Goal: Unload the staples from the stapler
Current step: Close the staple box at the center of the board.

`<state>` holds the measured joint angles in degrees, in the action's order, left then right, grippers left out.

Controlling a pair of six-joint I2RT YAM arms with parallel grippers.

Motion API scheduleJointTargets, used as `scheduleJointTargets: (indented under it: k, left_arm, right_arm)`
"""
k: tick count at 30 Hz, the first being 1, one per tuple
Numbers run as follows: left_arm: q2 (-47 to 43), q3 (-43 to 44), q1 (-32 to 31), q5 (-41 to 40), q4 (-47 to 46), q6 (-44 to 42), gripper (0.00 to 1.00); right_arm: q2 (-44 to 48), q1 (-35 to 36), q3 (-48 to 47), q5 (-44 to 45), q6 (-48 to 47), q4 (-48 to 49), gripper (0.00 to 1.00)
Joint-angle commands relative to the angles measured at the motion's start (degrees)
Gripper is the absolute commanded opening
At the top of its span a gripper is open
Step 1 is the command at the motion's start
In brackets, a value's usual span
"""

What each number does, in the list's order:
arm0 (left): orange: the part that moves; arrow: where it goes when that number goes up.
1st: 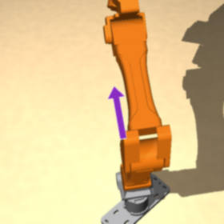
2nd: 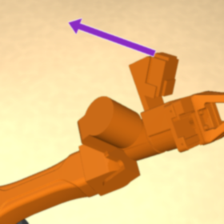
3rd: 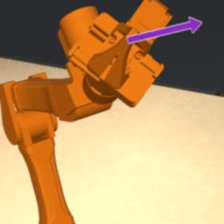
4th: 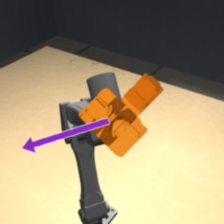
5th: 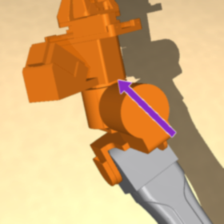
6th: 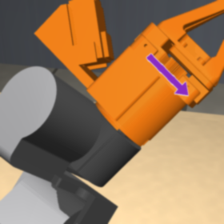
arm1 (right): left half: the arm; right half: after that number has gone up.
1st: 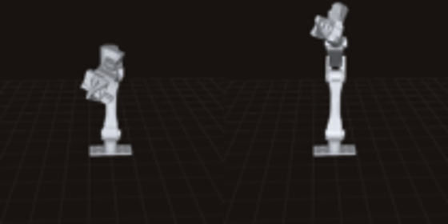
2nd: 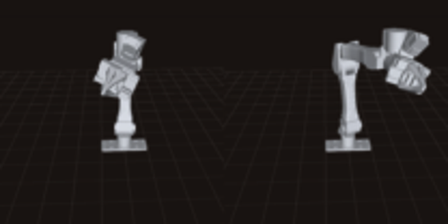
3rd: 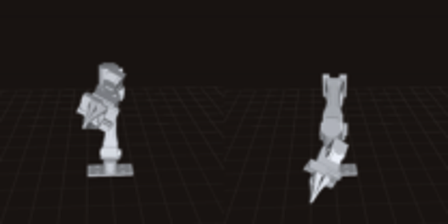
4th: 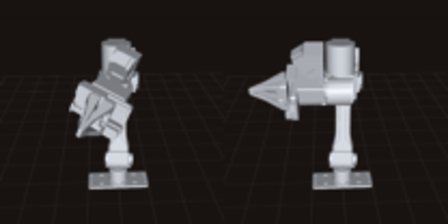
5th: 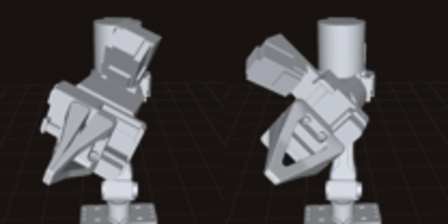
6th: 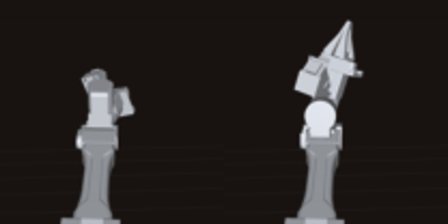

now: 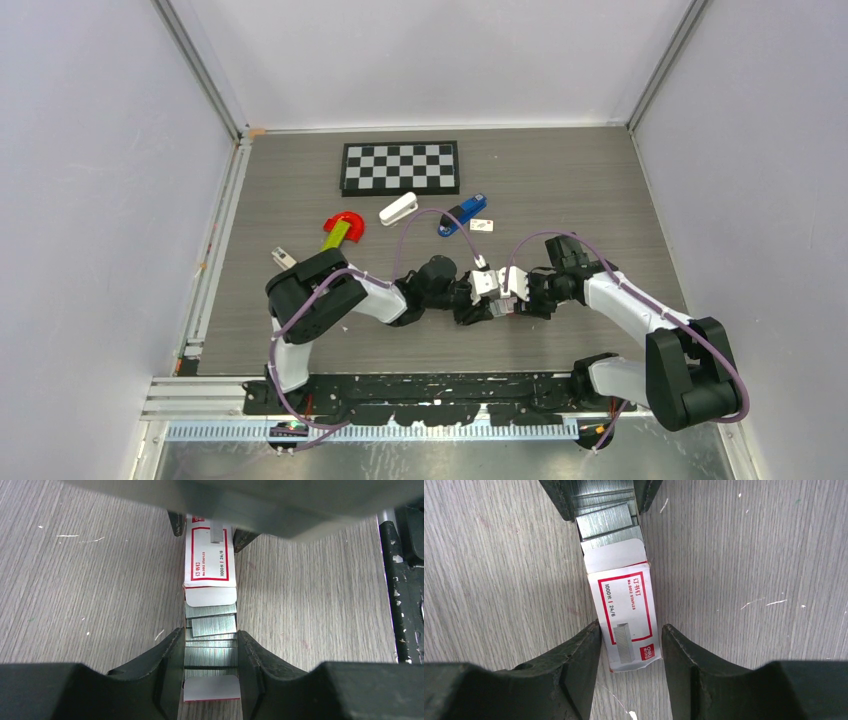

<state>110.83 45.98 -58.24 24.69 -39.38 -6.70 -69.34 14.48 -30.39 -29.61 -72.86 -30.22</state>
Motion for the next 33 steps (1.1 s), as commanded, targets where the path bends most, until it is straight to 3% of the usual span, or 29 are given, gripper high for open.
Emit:
scheduleJointTargets:
  k: [1, 33]
  left_arm:
    - [4.4, 2.8, -3.8, 1.8, 13.2, -2.0, 0.23]
    - [6.6, 5.4, -2.8, 3.9, 14.4, -0.7, 0.23]
  right_arm:
    - [-1.8, 2.8, 1.5, 2.3, -3.8, 3.8, 0.52]
    - [-2.2, 3.5, 0.9, 0.9, -6.6, 1.3, 0.53]
